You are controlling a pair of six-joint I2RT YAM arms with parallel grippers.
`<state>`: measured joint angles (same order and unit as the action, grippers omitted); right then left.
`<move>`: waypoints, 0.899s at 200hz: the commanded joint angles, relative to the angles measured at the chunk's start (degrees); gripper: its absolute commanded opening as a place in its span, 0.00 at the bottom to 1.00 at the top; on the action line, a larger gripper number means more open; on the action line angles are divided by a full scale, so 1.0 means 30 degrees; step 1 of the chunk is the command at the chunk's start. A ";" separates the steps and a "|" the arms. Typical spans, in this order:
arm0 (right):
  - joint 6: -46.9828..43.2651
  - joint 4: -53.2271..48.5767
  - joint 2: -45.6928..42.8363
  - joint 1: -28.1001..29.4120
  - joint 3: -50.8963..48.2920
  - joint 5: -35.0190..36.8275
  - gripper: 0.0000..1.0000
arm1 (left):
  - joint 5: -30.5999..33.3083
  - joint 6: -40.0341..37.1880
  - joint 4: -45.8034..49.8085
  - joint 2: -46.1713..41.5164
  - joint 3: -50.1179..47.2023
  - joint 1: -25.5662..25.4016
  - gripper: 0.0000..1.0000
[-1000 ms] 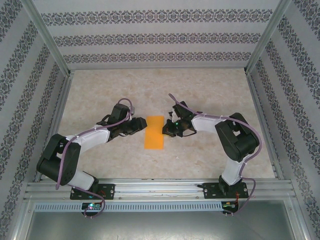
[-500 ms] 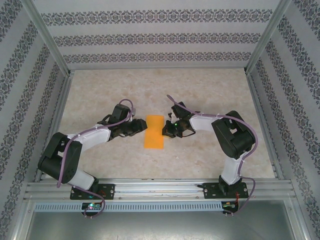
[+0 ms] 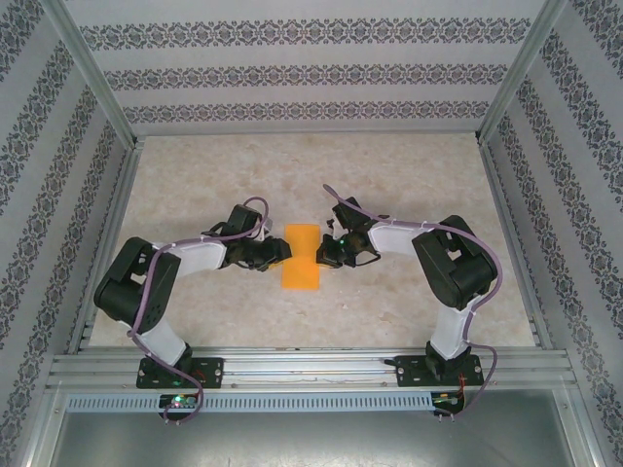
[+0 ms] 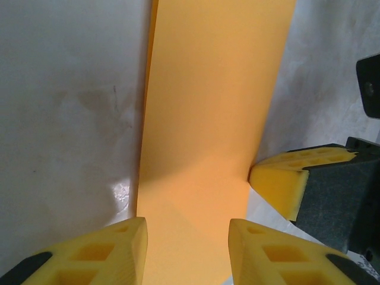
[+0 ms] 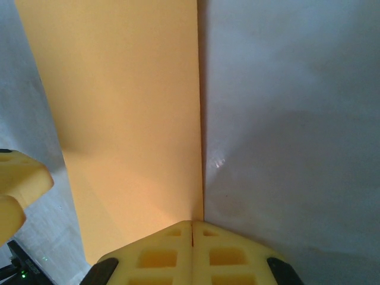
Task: Fold a paper plane with a square sheet of paper (fold left side to right side)
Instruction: Third fold the triangle at the center of the table.
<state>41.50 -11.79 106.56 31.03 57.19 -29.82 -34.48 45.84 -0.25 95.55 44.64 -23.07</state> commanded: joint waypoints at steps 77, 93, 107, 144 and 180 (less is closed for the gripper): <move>-0.0590 -0.1284 0.0562 0.0205 -0.0036 0.0918 0.00 | -0.0128 -0.0600 0.1364 0.0886 0.0528 0.0260 0.41; -0.0619 -0.1308 0.0602 0.0197 -0.0035 0.0889 0.00 | -0.0381 -0.0633 0.1380 0.1062 0.0593 0.0250 0.40; -0.0619 -0.1270 0.0587 0.0201 -0.0028 0.0888 0.00 | -0.0591 -0.0533 0.1191 0.1161 0.0579 0.0247 0.40; -0.0619 -0.1256 0.0594 0.0190 -0.0092 0.0863 0.00 | -0.1148 0.0006 0.0022 0.1099 0.0356 0.0240 0.35; -0.0648 -0.1262 0.0543 0.0205 -0.0106 0.0859 0.00 | -0.1017 -0.0222 0.0293 0.1022 0.0557 0.0234 0.35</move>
<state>40.53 -11.99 106.59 31.03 57.23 -29.78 -36.47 45.43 0.80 98.04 45.36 -22.85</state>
